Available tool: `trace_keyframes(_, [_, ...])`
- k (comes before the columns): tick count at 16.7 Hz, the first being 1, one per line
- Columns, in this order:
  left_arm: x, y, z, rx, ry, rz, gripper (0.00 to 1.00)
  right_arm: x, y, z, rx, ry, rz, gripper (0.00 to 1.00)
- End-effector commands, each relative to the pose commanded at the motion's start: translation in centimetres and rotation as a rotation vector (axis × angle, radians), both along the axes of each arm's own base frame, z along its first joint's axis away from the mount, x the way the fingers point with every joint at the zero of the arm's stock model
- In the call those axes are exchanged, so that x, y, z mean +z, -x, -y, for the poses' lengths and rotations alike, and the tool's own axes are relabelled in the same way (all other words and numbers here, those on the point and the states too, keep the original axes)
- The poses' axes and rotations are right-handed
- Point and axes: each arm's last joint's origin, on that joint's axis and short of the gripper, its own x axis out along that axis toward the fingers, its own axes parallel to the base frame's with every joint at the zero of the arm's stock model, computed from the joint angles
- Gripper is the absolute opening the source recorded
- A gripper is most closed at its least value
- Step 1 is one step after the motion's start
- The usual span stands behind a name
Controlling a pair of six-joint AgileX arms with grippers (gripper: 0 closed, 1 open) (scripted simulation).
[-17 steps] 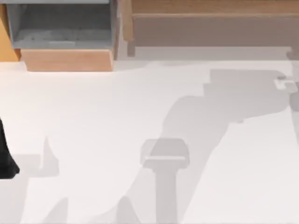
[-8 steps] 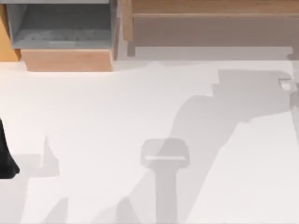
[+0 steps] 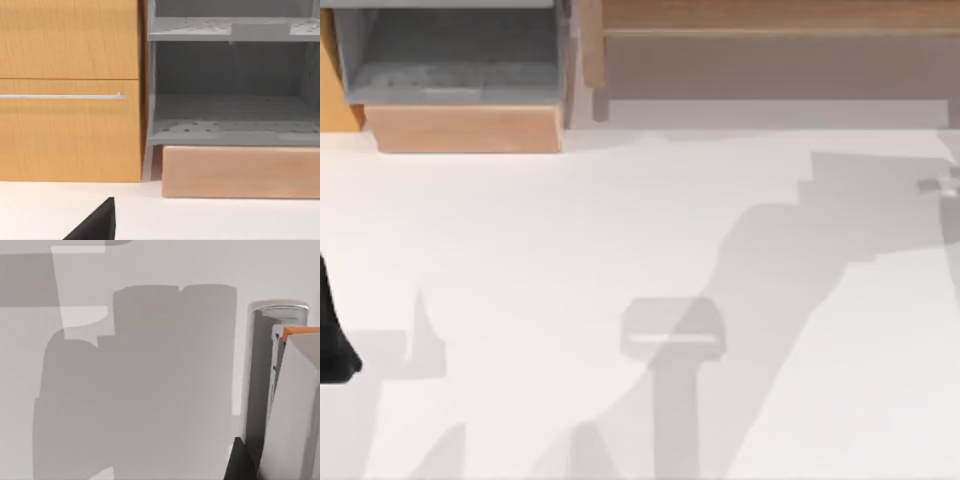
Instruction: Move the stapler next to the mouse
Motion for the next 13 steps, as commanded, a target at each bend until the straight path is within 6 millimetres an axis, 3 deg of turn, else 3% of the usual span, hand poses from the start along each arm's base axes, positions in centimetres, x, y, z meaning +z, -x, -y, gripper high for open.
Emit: trace_keyframes(13, [0.00, 0.00, 0.00, 0.000, 0.000, 0.000, 1.00, 0.00, 0.00, 0.00, 0.000, 0.000, 0.000, 0.98])
